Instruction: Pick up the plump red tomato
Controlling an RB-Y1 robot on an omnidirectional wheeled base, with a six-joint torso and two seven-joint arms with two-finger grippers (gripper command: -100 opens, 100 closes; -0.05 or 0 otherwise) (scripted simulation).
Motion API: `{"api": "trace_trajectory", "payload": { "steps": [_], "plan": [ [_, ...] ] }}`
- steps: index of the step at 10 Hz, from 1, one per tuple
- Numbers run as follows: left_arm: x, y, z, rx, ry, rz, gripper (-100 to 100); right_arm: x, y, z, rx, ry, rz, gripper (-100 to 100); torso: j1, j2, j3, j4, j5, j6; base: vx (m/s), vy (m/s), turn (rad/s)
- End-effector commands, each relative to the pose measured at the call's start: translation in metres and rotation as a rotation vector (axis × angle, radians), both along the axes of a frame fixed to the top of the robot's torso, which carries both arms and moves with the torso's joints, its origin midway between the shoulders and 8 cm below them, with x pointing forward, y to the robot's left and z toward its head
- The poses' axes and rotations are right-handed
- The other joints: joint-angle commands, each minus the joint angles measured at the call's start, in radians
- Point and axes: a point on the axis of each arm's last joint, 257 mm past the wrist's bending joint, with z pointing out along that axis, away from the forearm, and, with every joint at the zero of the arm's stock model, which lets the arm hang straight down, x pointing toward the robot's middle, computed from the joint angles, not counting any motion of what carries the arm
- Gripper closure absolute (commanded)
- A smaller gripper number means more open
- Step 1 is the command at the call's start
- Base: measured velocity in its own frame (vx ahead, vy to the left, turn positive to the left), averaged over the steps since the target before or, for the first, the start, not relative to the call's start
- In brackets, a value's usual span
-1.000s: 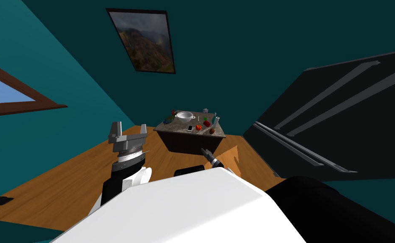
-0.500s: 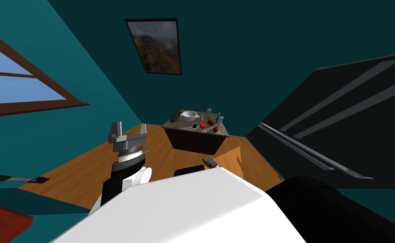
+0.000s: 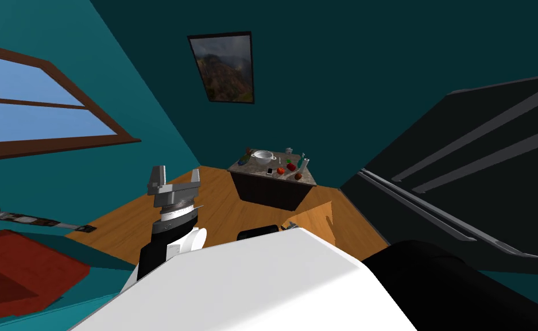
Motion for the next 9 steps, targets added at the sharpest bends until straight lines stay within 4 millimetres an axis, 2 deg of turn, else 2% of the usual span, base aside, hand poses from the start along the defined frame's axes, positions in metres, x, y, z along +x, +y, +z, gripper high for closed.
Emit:
{"api": "trace_trajectory", "payload": {
  "steps": [1,2,3,4,5,6,8,9],
  "plan": [
    [0.000,0.000,0.000,0.000,0.000,0.000,0,-0.017,-0.025,-0.020,-0.101,0.049,0.059,-100,0.000,0.000,0.000,0.000,0.000,0.000,-0.058,0.101,0.246],
    [0.000,0.000,0.000,0.000,0.000,0.000,0,-0.024,-0.038,-0.026,-0.125,0.070,0.055,-100,0.000,-0.001,0.000,0.000,0.000,-0.001,-0.041,0.084,0.081],
    [0.000,0.000,0.000,0.000,0.000,0.000,0,-0.038,-0.064,-0.039,-0.209,0.106,0.107,-100,-0.001,-0.001,-0.001,0.000,0.000,0.000,-0.047,0.124,0.213],
    [0.000,0.000,0.000,0.000,0.000,0.000,0,-0.044,-0.074,-0.044,-0.227,0.123,0.102,-100,0.001,-0.001,-0.001,0.000,0.000,-0.001,-0.032,0.091,0.089],
    [0.000,0.000,0.000,0.000,0.000,0.000,0,-0.044,-0.074,-0.044,-0.227,0.123,0.102,-100,0.000,-0.002,-0.001,0.000,0.000,0.000,-0.013,0.026,-0.037],
    [0.000,0.000,0.000,0.000,0.000,0.000,0,-0.052,-0.100,-0.049,-0.308,0.146,0.156,-100,-0.004,-0.002,-0.001,0.000,-0.001,0.000,-0.039,0.066,0.251],
    [0.000,0.000,0.000,0.000,0.000,0.000,0,-0.062,-0.115,-0.056,-0.332,0.174,0.145,-100,-0.002,-0.002,-0.001,0.000,0.000,0.000,-0.025,0.055,0.044],
    [0.000,0.000,0.000,0.000,0.000,0.000,0,-0.072,-0.151,-0.060,-0.424,0.209,0.188,-100,-0.004,-0.002,-0.001,0.000,-0.001,0.000,-0.023,0.074,0.211]
  ]
}}
